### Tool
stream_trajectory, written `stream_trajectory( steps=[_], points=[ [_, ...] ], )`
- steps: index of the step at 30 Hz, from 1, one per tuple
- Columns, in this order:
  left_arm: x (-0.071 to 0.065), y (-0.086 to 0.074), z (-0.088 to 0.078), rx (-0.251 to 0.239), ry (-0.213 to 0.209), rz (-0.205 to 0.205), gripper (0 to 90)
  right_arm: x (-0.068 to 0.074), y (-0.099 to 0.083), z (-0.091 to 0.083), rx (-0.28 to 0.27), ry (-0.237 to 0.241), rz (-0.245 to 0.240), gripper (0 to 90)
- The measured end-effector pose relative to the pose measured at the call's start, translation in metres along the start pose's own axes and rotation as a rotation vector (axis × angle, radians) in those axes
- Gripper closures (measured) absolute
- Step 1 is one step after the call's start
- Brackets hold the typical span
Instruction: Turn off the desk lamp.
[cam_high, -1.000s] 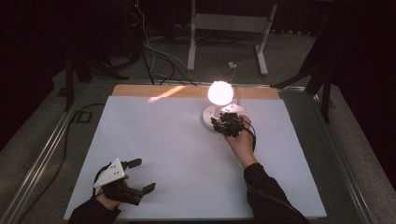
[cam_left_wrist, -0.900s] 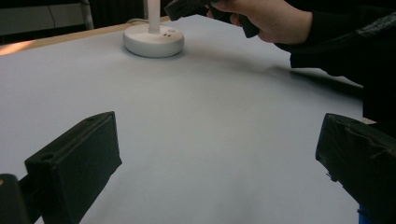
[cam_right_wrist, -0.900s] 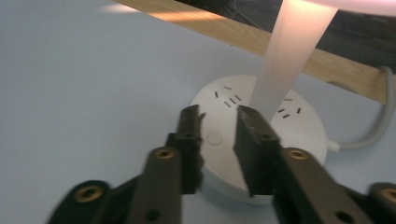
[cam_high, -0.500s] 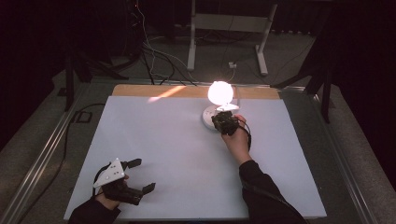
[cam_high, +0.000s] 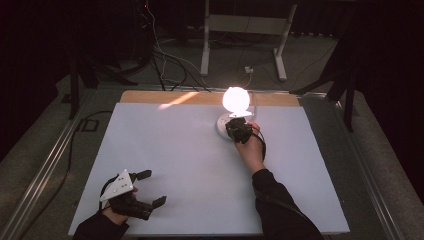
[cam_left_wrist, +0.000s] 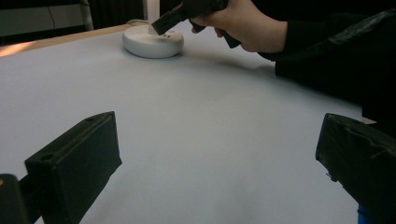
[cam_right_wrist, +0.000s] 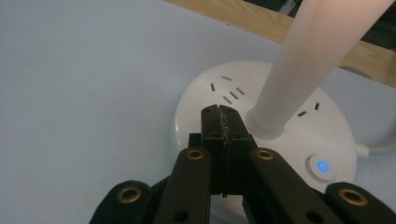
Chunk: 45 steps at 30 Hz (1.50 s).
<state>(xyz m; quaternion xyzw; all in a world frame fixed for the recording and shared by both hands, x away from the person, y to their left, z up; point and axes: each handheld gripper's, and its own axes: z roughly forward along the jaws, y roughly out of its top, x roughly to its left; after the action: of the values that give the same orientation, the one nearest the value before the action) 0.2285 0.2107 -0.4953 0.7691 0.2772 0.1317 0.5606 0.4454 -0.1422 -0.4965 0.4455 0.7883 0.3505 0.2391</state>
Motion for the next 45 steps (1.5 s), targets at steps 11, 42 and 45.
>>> stream_trajectory(
  steps=[11,42,45],
  points=[
    [-0.0001,0.0001,0.0000,-0.001,0.000,0.000,0.5,-0.0009,-0.0024,0.0045,0.013,0.009,0.009,89.7],
    [0.0000,-0.0001,0.0001,0.001,-0.003,0.002,0.5,-0.0011,-0.0054,0.0050,-0.007,0.000,0.035,90.0],
    [0.0005,0.0001,0.0003,-0.002,-0.006,0.000,0.5,-0.0045,-0.0098,0.0046,-0.023,-0.005,0.059,90.0]
  ],
)
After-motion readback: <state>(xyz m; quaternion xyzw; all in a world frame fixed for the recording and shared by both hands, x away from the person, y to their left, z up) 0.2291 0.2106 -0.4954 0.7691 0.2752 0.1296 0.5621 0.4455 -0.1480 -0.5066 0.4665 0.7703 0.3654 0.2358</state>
